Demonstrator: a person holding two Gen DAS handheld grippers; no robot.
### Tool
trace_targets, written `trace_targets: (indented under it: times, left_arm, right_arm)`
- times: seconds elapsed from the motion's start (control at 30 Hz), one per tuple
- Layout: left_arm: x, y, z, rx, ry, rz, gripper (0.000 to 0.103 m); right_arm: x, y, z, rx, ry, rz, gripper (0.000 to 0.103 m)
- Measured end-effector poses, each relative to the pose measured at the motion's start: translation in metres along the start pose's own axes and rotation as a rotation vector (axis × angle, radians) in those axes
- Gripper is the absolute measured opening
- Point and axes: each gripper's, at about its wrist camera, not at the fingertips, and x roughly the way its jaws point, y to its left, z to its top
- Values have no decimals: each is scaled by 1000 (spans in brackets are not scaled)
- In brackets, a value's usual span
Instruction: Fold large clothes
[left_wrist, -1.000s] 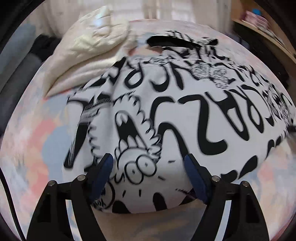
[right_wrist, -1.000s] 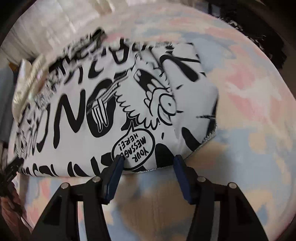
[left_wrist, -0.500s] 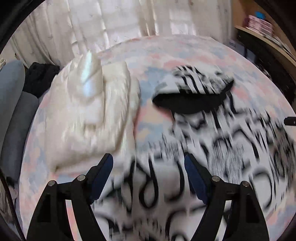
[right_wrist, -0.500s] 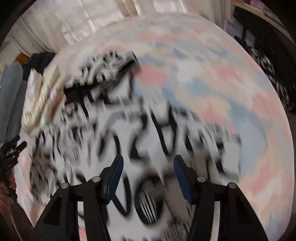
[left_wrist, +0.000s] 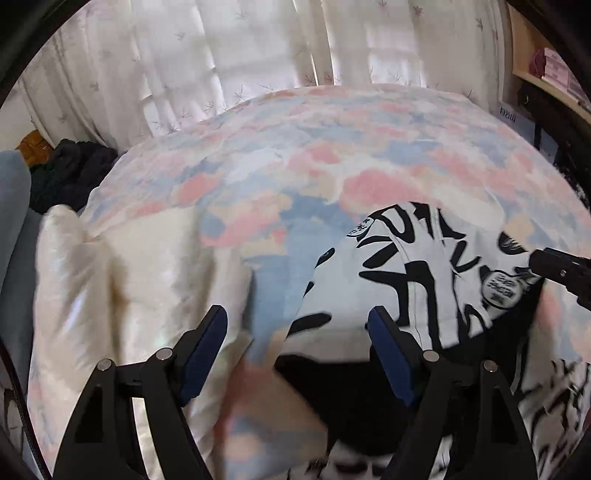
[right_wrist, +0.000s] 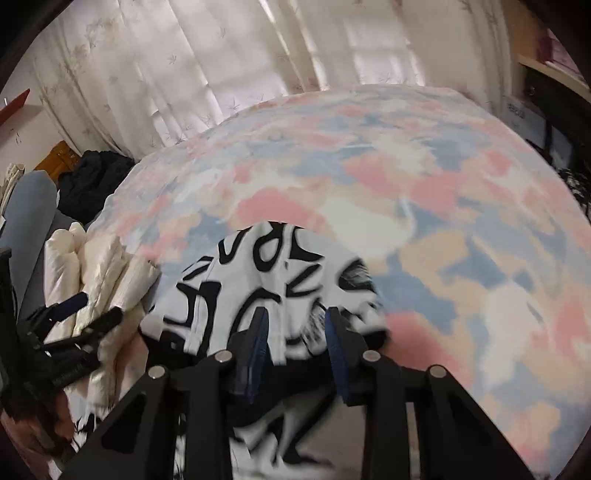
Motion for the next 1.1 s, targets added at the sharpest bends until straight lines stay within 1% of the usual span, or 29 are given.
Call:
trace_targets:
  times: [0.1, 0.2, 0.23, 0.27, 0.3, 0.33, 0.43, 0.47, 0.5, 0.57, 0.6, 0.63, 0.7, 0.8, 0.83, 0.97, 1.0, 1.07, 1.1]
  left_arm:
    - [28, -6, -4, -12, 34, 0, 77]
    - [56, -6, -20, -7, 91, 5, 77]
    - [64, -4, -28, -1, 115, 10, 77]
    - [73, -2, -36, 2, 139, 11, 77]
    - [78, 1, -41, -3, 148, 4, 77]
    - [79, 6, -46, -21, 143, -16, 77]
    - [76, 13, -46, -40, 140, -43, 77]
    - [75, 15, -44, -40, 144, -58, 77]
    - [74, 17, -42, -42, 147, -74, 77]
    - [73, 19, -36, -64, 164, -133, 77]
    - [73, 21, -34, -84, 170, -163, 77]
    - [73, 21, -33, -100, 170, -175, 77]
    - [77, 20, -31, -120, 174, -184, 78]
    - [90, 18, -28, -112, 206, -156, 79]
    - [96, 17, -28, -114, 217, -151, 81]
    - [103, 15, -28, -133, 206, -135, 92]
    - [106, 13, -28, -131, 206, -130, 94]
    - [112, 11, -26, -129, 208, -125, 98]
    - [111, 11, -27, -134, 206, -127, 99]
  right_arm:
    - [30, -2, 5, 10, 24, -11, 31]
    - [56, -22, -3, 38, 74, -69, 30]
    - [66, -36, -11, 46, 105, -112, 30]
    - [72, -44, -17, 49, 127, -134, 28]
    - [77, -55, -24, 54, 146, -143, 22]
    - [77, -65, -30, 59, 143, -119, 20]
    - [58, -81, -34, 74, 118, -42, 20]
    - [53, -84, -33, 84, 116, -32, 23]
    - [48, -87, -31, 97, 114, -26, 24]
    - [40, -95, -23, 133, 110, -8, 29]
    - [40, -95, -19, 140, 109, -16, 39]
    - [40, -98, -15, 151, 106, -32, 45]
    - [45, -101, -9, 171, 98, -28, 45]
    - [58, -102, -6, 206, 122, 15, 45]
    - [65, -101, -4, 210, 131, 27, 45]
    - [90, -89, 1, 204, 143, 35, 46]
    - [95, -87, 3, 206, 146, 37, 50]
    - [100, -81, 7, 196, 127, 38, 52]
    - [103, -78, 9, 187, 119, 50, 52]
